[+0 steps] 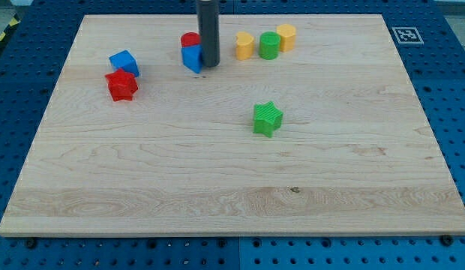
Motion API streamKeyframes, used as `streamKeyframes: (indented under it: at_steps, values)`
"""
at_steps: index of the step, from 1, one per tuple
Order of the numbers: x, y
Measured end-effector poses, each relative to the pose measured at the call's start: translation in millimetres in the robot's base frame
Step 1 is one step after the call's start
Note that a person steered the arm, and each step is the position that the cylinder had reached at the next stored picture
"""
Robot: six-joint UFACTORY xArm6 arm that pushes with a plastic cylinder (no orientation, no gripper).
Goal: Separate the red circle and blue triangle
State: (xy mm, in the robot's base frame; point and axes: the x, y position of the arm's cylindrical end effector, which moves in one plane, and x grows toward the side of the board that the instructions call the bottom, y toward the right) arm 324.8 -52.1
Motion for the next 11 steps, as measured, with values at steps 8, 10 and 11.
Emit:
streamKeyframes:
  at_steps: [8,10,11]
  values:
    - [-18,-62]
    - [7,-64]
    - [6,-58]
